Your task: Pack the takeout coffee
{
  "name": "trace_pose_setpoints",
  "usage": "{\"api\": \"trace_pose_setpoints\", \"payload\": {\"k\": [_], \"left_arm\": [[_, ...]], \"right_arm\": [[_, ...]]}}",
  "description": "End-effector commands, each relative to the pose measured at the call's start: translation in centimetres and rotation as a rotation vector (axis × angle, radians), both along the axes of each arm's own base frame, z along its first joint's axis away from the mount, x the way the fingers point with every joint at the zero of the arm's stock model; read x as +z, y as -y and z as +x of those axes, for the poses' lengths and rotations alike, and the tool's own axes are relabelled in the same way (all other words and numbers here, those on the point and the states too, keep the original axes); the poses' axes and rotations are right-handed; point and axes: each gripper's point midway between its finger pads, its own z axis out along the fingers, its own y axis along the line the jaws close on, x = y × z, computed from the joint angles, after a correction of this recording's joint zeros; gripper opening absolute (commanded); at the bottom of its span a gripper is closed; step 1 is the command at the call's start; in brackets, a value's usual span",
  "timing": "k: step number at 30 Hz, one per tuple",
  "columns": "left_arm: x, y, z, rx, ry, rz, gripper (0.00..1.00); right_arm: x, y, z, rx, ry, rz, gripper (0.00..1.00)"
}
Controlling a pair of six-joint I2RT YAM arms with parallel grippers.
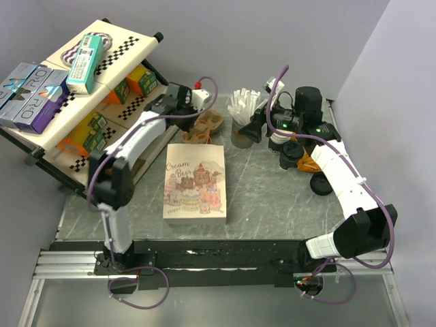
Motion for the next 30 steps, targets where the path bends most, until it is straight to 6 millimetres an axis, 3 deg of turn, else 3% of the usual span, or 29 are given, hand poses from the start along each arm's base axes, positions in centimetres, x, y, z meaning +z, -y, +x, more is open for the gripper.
{"api": "trace_pose_setpoints", "payload": {"k": [1,2,3,4,5,7,10,11,13,15,18,19,22,24,27,30], "left_arm": [[10.1,1.8,-5.2,-0.171,0.179,-0.19,0.01],[12.8,1.6,-6.8,-0.2,0.237,-0.22,0.01],[13.7,2.0,-7.7,-0.233,0.268,-0.233,0.01],[13.2,1.8,-8.7,-0.249,0.266,-0.237,0.01],[15.7,1.6,-10.2,-0.268,0.324,-0.263,0.01],[18.0,1.6,-12.6,-0.309,0.386,-0.305,0.01],[19.4,2.0,-15.3,-0.38,0.438,-0.366,0.01],[21.1,1.9,-17.3,-0.427,0.488,-0.398,0.01],[22.1,1.5,-19.3,-0.443,0.565,-0.426,0.01],[21.6,1.5,-20.3,-0.437,0.586,-0.421,0.01],[18.2,0.9,-21.4,-0.408,0.538,-0.407,0.01],[16.2,0.6,-21.9,-0.406,0.504,-0.399,0.01],[14.2,0.2,-22.5,-0.388,0.477,-0.392,0.08],[14.3,0.2,-22.6,-0.384,0.485,-0.392,0.11],[15.2,-0.1,-22.5,-0.359,0.502,-0.393,0.24],[16.1,-0.5,-22.9,-0.354,0.519,-0.394,0.29]], "right_arm": [[2.1,0.0,-0.1,0.034,0.084,0.001,0.88],[2.3,0.0,-0.1,0.039,0.085,0.003,0.88],[2.3,-0.1,0.1,0.041,0.082,0.004,0.88],[2.7,-0.2,0.2,0.04,0.09,0.008,0.88],[2.9,-0.2,0.3,0.044,0.091,0.012,0.88],[3.3,-0.4,0.5,0.05,0.097,0.02,0.88],[3.9,-0.6,0.8,0.05,0.103,0.025,0.88],[3.8,-0.8,0.8,0.059,0.099,0.025,0.88],[3.7,-1.0,0.8,0.07,0.093,0.03,0.88],[3.7,-1.6,0.3,0.114,0.076,0.053,0.9],[3.4,-2.8,-1.0,0.192,0.027,0.099,0.92],[3.1,-3.1,-1.4,0.212,0.01,0.106,0.92],[2.7,-4.8,-3.5,0.291,-0.019,0.131,0.92],[3.5,-5.9,-5.2,0.341,-0.025,0.164,0.92],[4.1,-7.1,-7.4,0.387,-0.05,0.198,0.92],[4.3,-8.4,-9.1,0.399,-0.006,0.149,0.91]]}}
